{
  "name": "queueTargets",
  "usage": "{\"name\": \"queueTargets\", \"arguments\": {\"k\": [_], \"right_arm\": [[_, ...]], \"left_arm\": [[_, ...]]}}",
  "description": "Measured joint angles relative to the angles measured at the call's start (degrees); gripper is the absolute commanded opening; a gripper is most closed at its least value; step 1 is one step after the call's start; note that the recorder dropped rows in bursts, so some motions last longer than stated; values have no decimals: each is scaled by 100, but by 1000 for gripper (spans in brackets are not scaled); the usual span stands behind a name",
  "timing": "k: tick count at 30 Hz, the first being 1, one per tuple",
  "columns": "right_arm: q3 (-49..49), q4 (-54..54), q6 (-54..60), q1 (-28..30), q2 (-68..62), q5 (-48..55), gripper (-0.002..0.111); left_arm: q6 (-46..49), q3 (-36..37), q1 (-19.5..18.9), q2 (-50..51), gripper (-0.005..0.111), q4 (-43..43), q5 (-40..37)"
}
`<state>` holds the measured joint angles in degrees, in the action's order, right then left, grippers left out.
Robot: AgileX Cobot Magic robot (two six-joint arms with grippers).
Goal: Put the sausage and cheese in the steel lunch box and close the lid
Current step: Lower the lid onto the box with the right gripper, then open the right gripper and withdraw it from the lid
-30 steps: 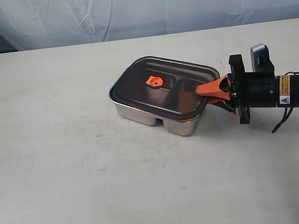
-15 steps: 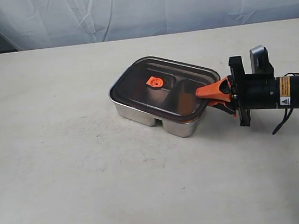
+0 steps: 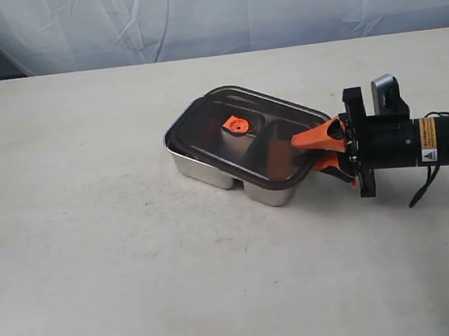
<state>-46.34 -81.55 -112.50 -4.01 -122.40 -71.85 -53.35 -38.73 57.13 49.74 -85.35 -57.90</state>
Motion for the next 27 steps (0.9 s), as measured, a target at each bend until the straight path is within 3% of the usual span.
{"name": "queueTargets", "arguments": {"k": [14,21,27], "right_arm": [[0,-188,-276,63,68,3,39],[10,-807,-509,678,167,146,39],[10,-937,-558,771,167,205,38]], "left_arm": [[0,0,0,0,52,0,0],[0,0,0,0,52,0,0],[0,0,0,0,52,0,12]]}}
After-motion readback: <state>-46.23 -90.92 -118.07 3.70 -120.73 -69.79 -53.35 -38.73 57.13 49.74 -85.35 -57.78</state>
